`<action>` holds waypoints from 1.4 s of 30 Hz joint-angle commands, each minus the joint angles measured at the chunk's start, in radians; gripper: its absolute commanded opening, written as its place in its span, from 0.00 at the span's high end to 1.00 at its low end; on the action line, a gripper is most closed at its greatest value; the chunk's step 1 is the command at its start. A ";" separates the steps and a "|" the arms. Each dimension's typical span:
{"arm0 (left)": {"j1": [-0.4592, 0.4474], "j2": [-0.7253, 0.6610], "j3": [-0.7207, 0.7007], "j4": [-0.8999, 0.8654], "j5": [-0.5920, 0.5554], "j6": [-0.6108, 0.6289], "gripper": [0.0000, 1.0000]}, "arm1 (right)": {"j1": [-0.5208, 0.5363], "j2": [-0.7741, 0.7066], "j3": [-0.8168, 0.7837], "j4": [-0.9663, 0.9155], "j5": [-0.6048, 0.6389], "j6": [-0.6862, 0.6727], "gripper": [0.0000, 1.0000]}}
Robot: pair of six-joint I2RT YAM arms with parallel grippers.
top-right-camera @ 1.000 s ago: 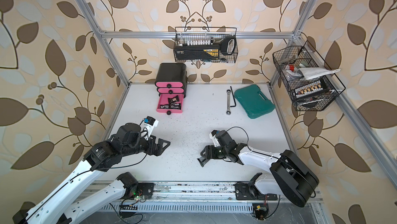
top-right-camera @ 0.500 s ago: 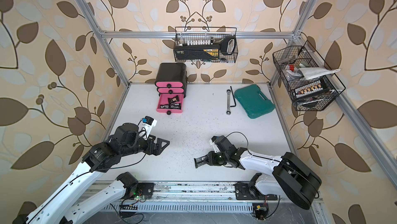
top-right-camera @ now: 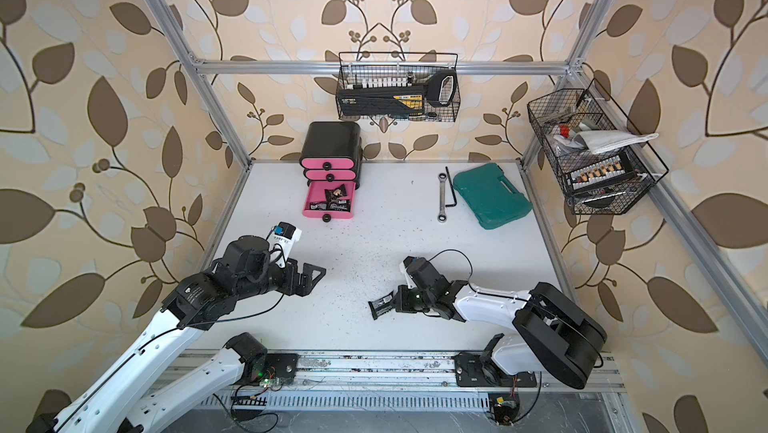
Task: Place the cookies into the drawer by color
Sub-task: Pick up the cookie at the center of the board, then place the cookie in the drawer.
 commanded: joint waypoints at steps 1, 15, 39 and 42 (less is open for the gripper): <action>0.007 -0.055 0.000 0.021 -0.092 0.012 0.02 | 0.000 0.008 0.114 -0.002 0.131 -0.028 1.00; 0.014 -0.224 -0.014 0.007 -0.260 -0.019 0.02 | -0.061 0.322 0.629 0.126 0.275 -0.086 1.00; 0.075 -0.237 -0.004 -0.017 -0.298 -0.031 0.02 | -0.001 1.177 1.725 -0.150 0.549 -0.250 1.00; 0.078 -0.241 -0.007 -0.016 -0.297 -0.032 0.02 | -0.001 1.277 1.883 -0.207 0.554 -0.267 1.00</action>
